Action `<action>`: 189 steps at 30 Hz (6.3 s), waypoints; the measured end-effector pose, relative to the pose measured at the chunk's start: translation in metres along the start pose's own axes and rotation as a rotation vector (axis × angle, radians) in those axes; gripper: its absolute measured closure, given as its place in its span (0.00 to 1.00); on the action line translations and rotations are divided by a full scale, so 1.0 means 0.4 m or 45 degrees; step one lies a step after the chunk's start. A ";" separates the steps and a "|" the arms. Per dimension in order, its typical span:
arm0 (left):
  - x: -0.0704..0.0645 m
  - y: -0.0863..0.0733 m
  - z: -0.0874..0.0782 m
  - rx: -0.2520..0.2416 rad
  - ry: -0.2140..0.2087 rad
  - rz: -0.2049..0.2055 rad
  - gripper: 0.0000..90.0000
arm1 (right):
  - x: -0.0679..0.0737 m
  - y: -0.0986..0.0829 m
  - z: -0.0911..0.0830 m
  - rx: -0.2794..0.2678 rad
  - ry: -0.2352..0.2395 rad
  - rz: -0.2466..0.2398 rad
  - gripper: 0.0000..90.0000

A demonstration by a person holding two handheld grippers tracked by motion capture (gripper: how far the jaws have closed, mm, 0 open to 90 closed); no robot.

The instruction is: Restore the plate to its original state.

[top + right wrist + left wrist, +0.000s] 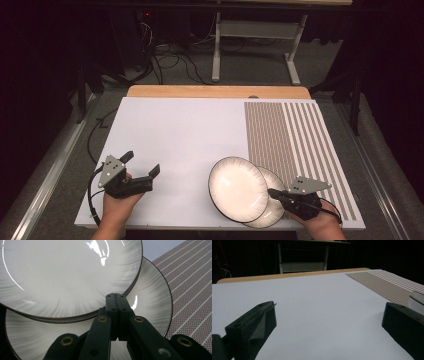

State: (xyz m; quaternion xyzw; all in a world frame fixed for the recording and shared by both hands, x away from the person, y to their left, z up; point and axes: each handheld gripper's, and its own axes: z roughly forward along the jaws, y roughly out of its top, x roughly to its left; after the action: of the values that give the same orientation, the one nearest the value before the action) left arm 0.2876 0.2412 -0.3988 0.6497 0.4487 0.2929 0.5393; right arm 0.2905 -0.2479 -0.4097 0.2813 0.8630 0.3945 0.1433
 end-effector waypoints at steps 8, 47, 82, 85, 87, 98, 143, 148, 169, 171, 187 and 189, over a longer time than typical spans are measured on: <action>0.003 -0.002 0.000 -0.005 -0.005 -0.017 0.00 | 0.001 0.001 0.000 -0.006 0.001 0.007 1.00; -0.006 -0.001 0.000 -0.034 -0.039 -0.015 0.00 | -0.002 0.001 -0.009 -0.014 -0.003 -0.001 1.00; -0.005 0.001 -0.004 -0.052 -0.047 -0.001 0.01 | -0.012 -0.001 -0.020 -0.037 -0.021 0.014 1.00; -0.005 0.000 -0.003 -0.049 -0.047 0.000 0.01 | -0.013 -0.002 -0.021 -0.036 -0.023 0.017 1.00; -0.006 -0.001 -0.002 -0.049 -0.049 0.000 0.01 | -0.014 -0.002 -0.023 -0.031 -0.028 0.022 1.00; -0.007 0.000 -0.003 -0.050 -0.048 0.014 0.01 | -0.024 -0.006 -0.029 -0.043 -0.044 0.026 1.00; -0.009 0.000 -0.001 -0.043 -0.046 0.028 0.01 | -0.057 -0.028 -0.067 -0.078 -0.132 0.112 1.00; -0.010 -0.001 0.001 -0.043 -0.046 0.029 0.01 | -0.066 -0.034 -0.076 -0.101 -0.142 0.140 1.00; -0.016 -0.001 0.003 -0.029 -0.052 0.041 0.01 | -0.121 -0.056 -0.157 -0.336 -0.370 0.287 0.58; -0.019 0.000 0.002 -0.028 -0.057 0.044 0.01 | -0.127 -0.060 -0.173 -0.391 -0.405 0.320 0.48; -0.045 0.006 0.001 -0.031 -0.088 0.074 0.00 | -0.130 -0.052 -0.210 -0.518 -0.488 0.316 0.00; -0.043 0.005 0.000 -0.032 -0.087 0.063 0.00 | -0.130 -0.051 -0.209 -0.520 -0.482 0.318 0.00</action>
State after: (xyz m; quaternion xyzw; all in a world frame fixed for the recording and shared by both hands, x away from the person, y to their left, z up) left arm 0.2809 0.2256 -0.3952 0.6634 0.4101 0.2892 0.5551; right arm 0.2853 -0.3399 -0.3698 0.4189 0.6826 0.5151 0.3055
